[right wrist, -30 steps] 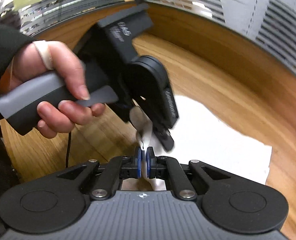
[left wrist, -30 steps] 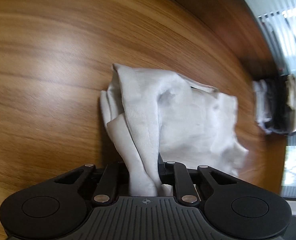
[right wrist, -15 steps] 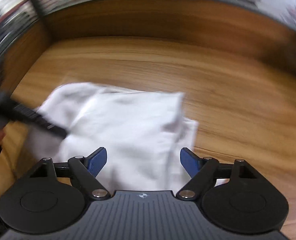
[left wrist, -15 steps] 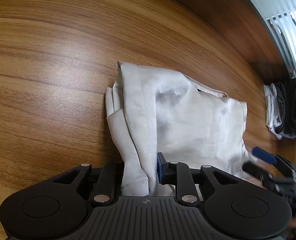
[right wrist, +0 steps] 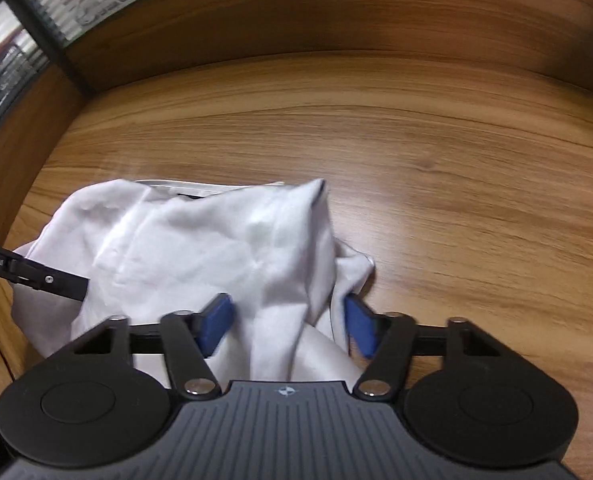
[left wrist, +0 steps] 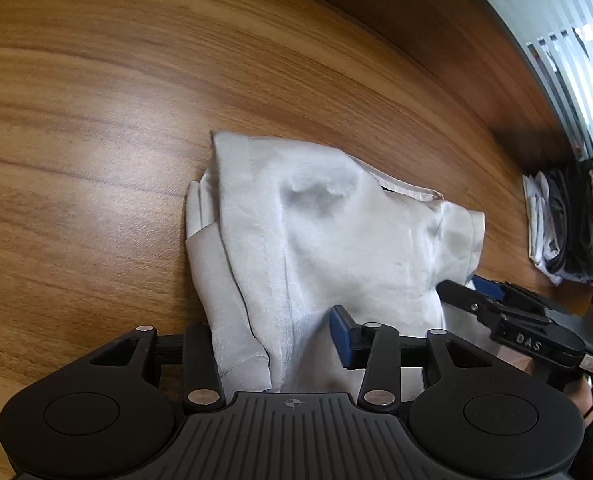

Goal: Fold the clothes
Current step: 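Lift the folded shirt off the desk with both grippers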

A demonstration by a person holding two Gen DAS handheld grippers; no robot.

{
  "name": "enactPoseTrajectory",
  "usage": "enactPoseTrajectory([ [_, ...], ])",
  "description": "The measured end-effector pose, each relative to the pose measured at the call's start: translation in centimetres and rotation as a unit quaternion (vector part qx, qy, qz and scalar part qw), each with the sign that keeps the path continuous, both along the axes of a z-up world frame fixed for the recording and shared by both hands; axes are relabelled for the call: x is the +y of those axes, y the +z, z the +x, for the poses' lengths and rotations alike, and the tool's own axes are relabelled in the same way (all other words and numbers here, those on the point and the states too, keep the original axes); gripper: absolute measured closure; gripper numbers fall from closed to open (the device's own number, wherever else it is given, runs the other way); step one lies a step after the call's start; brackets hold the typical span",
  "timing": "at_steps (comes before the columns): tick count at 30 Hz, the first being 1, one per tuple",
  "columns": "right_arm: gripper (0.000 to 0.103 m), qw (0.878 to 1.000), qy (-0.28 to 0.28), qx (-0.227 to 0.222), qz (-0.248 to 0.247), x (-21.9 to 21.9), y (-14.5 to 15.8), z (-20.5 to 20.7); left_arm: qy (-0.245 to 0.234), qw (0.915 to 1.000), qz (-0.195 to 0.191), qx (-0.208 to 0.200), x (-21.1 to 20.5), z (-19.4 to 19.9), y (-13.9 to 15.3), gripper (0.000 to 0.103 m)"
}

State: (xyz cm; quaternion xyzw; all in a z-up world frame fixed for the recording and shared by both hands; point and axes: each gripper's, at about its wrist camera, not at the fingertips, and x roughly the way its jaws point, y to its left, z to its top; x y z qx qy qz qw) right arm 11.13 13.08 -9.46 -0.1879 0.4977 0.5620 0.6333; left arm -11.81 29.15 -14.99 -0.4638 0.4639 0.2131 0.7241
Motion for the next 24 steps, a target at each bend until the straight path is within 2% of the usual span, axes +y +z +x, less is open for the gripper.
enactPoseTrajectory([
  [1, 0.066, 1.000, 0.000, 0.002, 0.000, 0.0, 0.0, -0.1, -0.004, 0.9999, 0.009, 0.003, -0.2, 0.1, 0.1, 0.080],
  [2, 0.081, 1.000, -0.003, 0.006, 0.000, 0.0, 0.0, -0.2, -0.007, 0.9998, 0.020, 0.002, -0.4, 0.2, 0.3, 0.088],
  [3, 0.086, 1.000, -0.006, 0.008, 0.002, -0.1, 0.2, -0.4, -0.009, 0.9995, 0.032, -0.001, -0.7, 0.2, 0.8, 0.088],
  [7, 0.090, 0.999, -0.038, -0.012, 0.021, -1.2, 1.9, -1.7, -0.037, 0.9953, 0.090, 0.001, -2.2, 0.4, 2.9, 0.090],
  [9, 0.093, 0.997, -0.061, -0.015, 0.037, -2.2, 3.5, -2.4, -0.049, 0.9939, 0.098, -0.007, -2.9, 0.6, 4.1, 0.090],
  [11, 0.097, 0.995, -0.085, -0.020, 0.054, -3.6, 5.2, -3.1, -0.071, 0.9902, 0.120, -0.010, -3.9, 1.0, 5.5, 0.091],
  [15, 0.097, 0.987, -0.134, -0.032, 0.087, -6.7, 8.7, -4.8, -0.123, 0.9800, 0.156, -0.010, -6.2, 2.1, 7.3, 0.090],
  [19, 0.097, 0.982, -0.170, -0.032, 0.078, -8.8, 9.9, -6.4, -0.142, 0.9783, 0.151, -0.005, -6.7, 1.8, 7.3, 0.091],
  [24, 0.097, 0.984, -0.163, -0.057, 0.054, -8.8, 9.6, -8.0, -0.120, 0.9852, 0.122, 0.005, -5.9, -0.9, 6.0, 0.091],
])
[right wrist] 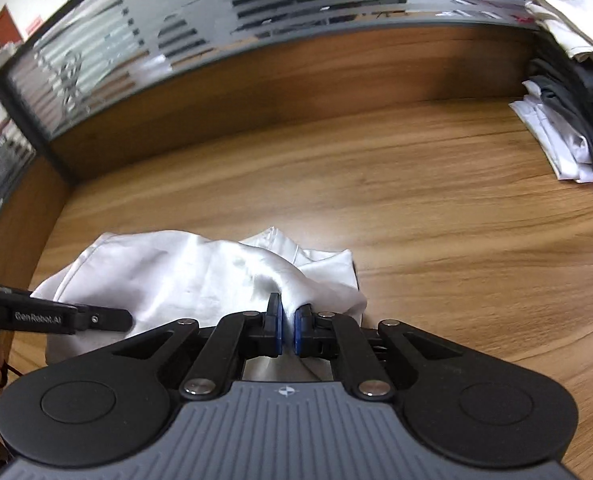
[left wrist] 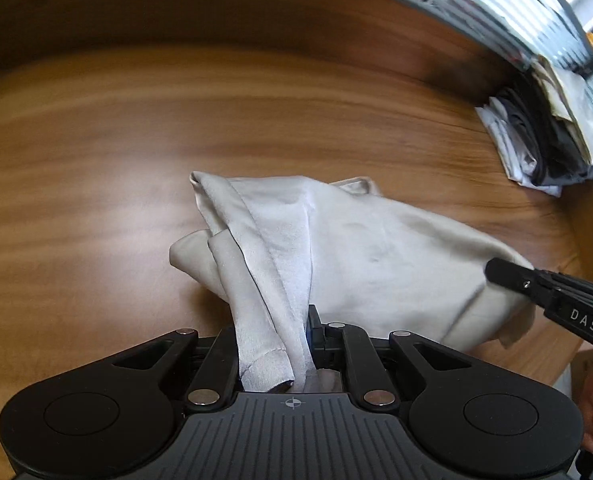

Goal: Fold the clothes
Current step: 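Lift the folded shirt off the desk with both grippers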

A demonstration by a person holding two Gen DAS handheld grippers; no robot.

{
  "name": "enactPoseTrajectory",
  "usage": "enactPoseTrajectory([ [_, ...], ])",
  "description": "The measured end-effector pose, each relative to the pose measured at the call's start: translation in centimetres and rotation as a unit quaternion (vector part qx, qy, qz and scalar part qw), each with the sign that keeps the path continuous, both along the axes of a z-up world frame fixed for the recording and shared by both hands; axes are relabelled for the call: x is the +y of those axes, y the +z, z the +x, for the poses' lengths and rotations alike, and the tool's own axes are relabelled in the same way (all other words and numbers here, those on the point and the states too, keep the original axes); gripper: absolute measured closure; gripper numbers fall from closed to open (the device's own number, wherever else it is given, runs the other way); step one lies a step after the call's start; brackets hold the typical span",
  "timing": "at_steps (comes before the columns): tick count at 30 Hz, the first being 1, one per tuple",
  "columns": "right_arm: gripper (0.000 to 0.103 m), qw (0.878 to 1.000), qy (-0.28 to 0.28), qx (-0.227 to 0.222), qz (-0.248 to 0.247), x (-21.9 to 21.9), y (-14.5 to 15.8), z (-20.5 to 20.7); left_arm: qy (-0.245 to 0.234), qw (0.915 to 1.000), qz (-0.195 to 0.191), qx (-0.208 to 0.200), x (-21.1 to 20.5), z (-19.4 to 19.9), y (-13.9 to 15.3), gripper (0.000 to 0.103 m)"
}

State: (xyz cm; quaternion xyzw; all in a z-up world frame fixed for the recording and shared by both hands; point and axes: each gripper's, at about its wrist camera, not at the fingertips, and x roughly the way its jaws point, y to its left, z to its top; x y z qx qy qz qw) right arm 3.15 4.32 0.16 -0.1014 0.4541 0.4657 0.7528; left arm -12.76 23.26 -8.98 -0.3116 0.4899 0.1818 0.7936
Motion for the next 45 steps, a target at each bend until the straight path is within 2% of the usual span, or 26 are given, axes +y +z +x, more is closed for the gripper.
enactPoseTrajectory([
  [6, 0.097, 0.998, 0.059, -0.027, -0.017, 2.5, -0.5, -1.3, 0.053, 0.9973, -0.051, 0.000, 1.6, -3.6, -1.8, 0.090],
  [13, 0.091, 0.988, 0.131, -0.059, -0.054, 6.4, -1.9, -1.2, 0.114, 0.9906, -0.074, 0.003, 2.1, -4.9, -3.3, 0.084],
  [16, 0.071, 0.984, 0.143, -0.072, -0.076, 7.4, -2.9, -0.5, 0.131, 0.9883, -0.078, 0.004, 2.4, -5.4, -3.8, 0.081],
  [18, 0.052, 0.982, 0.147, -0.079, -0.089, 7.7, -3.6, 0.1, 0.138, 0.9873, -0.079, 0.005, 2.4, -5.3, -4.0, 0.075],
  [19, 0.047, 0.982, 0.148, -0.076, -0.093, 7.6, -4.0, 0.5, 0.139, 0.9872, -0.078, 0.006, 2.5, -5.2, -4.0, 0.073],
  [20, 0.038, 0.982, 0.148, -0.072, -0.095, 7.5, -4.5, 0.9, 0.141, 0.9871, -0.077, 0.006, 2.5, -5.2, -4.1, 0.073],
  [21, 0.033, 0.982, 0.149, -0.065, -0.096, 7.3, -4.9, 1.4, 0.140, 0.9874, -0.074, 0.008, 2.5, -5.1, -4.2, 0.073],
  [25, 0.030, 0.984, 0.155, -0.027, -0.089, 7.1, -6.9, 3.3, 0.139, 0.9879, -0.064, 0.022, 2.4, -4.4, -4.5, 0.072],
  [28, 0.030, 0.981, 0.177, -0.002, -0.079, 7.4, -8.1, 4.1, 0.140, 0.9878, -0.057, 0.039, 2.5, -4.3, -4.8, 0.072],
  [32, 0.029, 0.975, 0.211, 0.000, -0.064, 8.2, -9.0, 4.7, 0.141, 0.9871, -0.050, 0.056, 2.4, -3.7, -5.1, 0.070],
  [37, 0.040, 0.966, 0.254, -0.005, -0.043, 8.9, -9.1, 4.6, 0.144, 0.9868, -0.041, 0.062, 2.3, -3.1, -4.9, 0.070],
  [41, 0.057, 0.961, 0.275, 0.010, -0.029, 8.7, -9.2, 4.0, 0.146, 0.9863, -0.033, 0.069, 2.0, -2.9, -4.6, 0.069],
  [42, 0.069, 0.960, 0.278, 0.012, -0.027, 8.6, -9.2, 3.8, 0.146, 0.9863, -0.031, 0.070, 1.9, -2.8, -4.5, 0.068],
  [43, 0.077, 0.960, 0.278, 0.018, -0.027, 8.5, -9.2, 3.6, 0.145, 0.9864, -0.029, 0.070, 1.8, -2.8, -4.5, 0.068],
  [44, 0.085, 0.961, 0.274, 0.026, -0.027, 8.4, -9.2, 3.5, 0.146, 0.9865, -0.027, 0.070, 1.6, -2.8, -4.4, 0.070],
  [45, 0.087, 0.963, 0.266, 0.033, -0.027, 8.3, -9.2, 3.4, 0.146, 0.9866, -0.025, 0.069, 1.5, -2.9, -4.3, 0.082],
])
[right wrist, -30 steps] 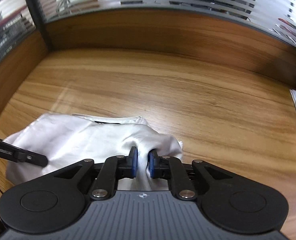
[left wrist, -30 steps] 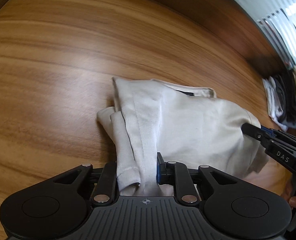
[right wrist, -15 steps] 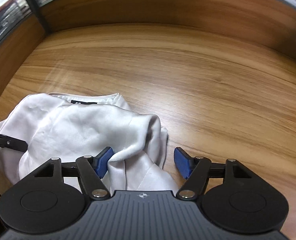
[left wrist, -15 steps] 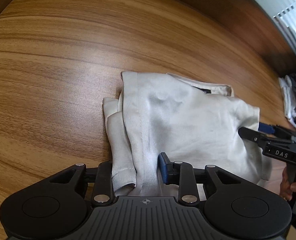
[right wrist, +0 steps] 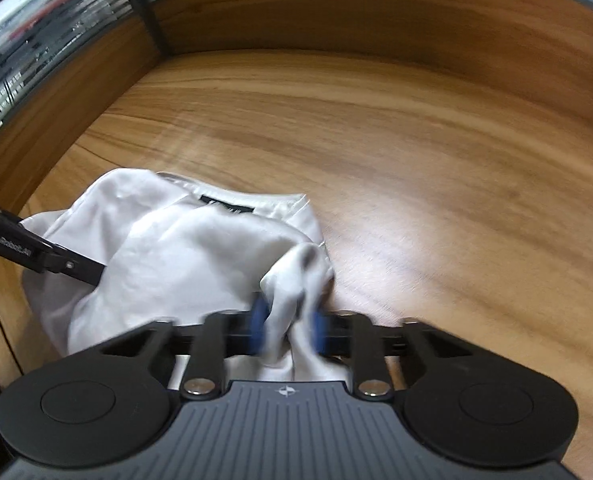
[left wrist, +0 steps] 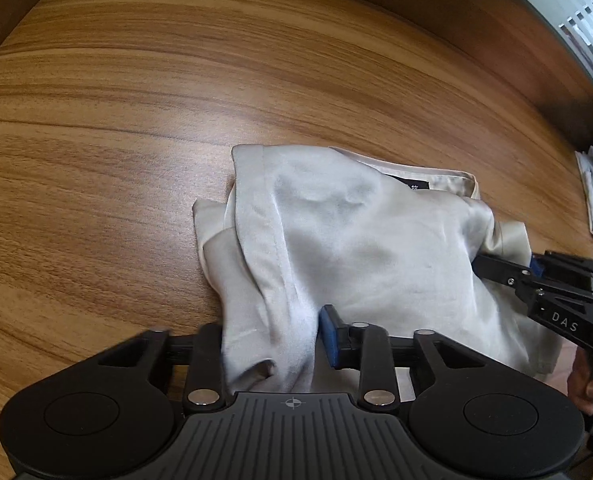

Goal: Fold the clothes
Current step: 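Lift the folded shirt off the desk with both grippers, then carry the held shirt with both grippers to the cardboard box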

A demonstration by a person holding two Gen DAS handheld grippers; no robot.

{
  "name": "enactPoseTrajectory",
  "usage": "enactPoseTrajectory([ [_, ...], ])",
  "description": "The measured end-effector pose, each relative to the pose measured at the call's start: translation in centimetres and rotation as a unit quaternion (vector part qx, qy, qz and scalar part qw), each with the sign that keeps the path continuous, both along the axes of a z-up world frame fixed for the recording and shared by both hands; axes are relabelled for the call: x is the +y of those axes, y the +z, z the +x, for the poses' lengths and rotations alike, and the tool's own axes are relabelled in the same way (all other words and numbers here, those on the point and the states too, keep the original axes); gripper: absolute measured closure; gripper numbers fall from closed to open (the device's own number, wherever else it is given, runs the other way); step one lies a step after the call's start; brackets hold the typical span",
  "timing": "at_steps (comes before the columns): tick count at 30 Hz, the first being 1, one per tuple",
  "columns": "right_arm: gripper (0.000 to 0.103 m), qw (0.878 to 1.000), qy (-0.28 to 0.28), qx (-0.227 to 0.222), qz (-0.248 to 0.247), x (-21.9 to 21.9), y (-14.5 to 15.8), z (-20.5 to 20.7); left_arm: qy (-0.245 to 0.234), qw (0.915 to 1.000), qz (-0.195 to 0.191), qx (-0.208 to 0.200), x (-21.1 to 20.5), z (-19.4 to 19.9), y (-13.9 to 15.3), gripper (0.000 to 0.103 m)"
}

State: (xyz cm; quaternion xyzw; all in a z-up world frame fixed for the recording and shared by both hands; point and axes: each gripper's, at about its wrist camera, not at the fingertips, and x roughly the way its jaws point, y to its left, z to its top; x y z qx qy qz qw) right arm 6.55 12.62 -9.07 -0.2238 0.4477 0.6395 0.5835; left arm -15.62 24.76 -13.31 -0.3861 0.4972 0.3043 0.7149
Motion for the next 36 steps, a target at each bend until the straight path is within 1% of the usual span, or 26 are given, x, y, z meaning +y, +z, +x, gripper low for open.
enactPoseTrajectory([
  [1, 0.088, 1.000, -0.013, 0.007, -0.003, -0.2, 0.1, -0.1, -0.002, 1.0000, 0.002, -0.001, -0.2, 0.0, 0.2, 0.088],
  [3, 0.090, 0.999, -0.040, 0.017, -0.001, -0.9, 0.8, -0.4, -0.009, 0.9997, 0.021, -0.007, -0.8, 0.1, 1.3, 0.091],
  [7, 0.090, 0.996, -0.084, 0.027, 0.021, -3.3, 3.7, -1.5, -0.050, 0.9965, 0.062, -0.026, -2.4, 0.7, 4.2, 0.092],
  [9, 0.091, 0.994, -0.103, 0.022, 0.033, -4.8, 5.5, -2.6, -0.080, 0.9928, 0.081, -0.037, -3.3, 1.2, 5.6, 0.092],
  [12, 0.091, 0.989, -0.142, 0.011, 0.047, -7.5, 7.9, -4.1, -0.131, 0.9842, 0.107, -0.052, -4.7, 2.1, 7.7, 0.092],
  [15, 0.091, 0.977, -0.203, 0.011, 0.058, -10.3, 9.7, -5.1, -0.183, 0.9737, 0.119, -0.065, -5.9, 2.9, 9.2, 0.092],
  [17, 0.091, 0.966, -0.249, 0.012, 0.063, -12.3, 10.8, -5.5, -0.218, 0.9666, 0.114, -0.072, -6.7, 3.7, 9.8, 0.092],
  [19, 0.091, 0.953, -0.295, 0.010, 0.070, -14.4, 11.8, -6.1, -0.252, 0.9581, 0.109, -0.080, -7.6, 4.5, 10.4, 0.092],
  [21, 0.093, 0.936, -0.343, 0.010, 0.075, -16.8, 12.7, -6.9, -0.291, 0.9471, 0.104, -0.088, -8.8, 5.4, 10.8, 0.092],
  [22, 0.096, 0.927, -0.367, 0.008, 0.077, -18.1, 13.2, -7.2, -0.312, 0.9400, 0.101, -0.092, -9.6, 5.9, 10.9, 0.092],
  [23, 0.096, 0.918, -0.389, 0.007, 0.079, -19.5, 13.7, -7.6, -0.334, 0.9325, 0.099, -0.097, -10.5, 6.4, 11.0, 0.092],
  [25, 0.096, 0.899, -0.431, 0.002, 0.077, -22.3, 14.3, -8.2, -0.382, 0.9117, 0.100, -0.113, -12.8, 7.7, 11.2, 0.092],
  [28, 0.097, 0.870, -0.488, -0.009, 0.072, -26.3, 14.5, -9.2, -0.449, 0.8770, 0.112, -0.130, -16.5, 9.6, 11.7, 0.092],
  [32, 0.097, 0.839, -0.539, -0.017, 0.075, -31.7, 14.2, -10.2, -0.496, 0.8476, 0.120, -0.146, -20.0, 10.5, 12.6, 0.093],
  [34, 0.097, 0.826, -0.558, -0.019, 0.082, -34.2, 13.9, -10.3, -0.507, 0.8401, 0.123, -0.148, -21.6, 11.2, 12.9, 0.093],
  [36, 0.097, 0.816, -0.571, -0.019, 0.085, -36.1, 13.9, -10.2, -0.519, 0.8327, 0.122, -0.151, -23.0, 11.8, 13.4, 0.093],
])
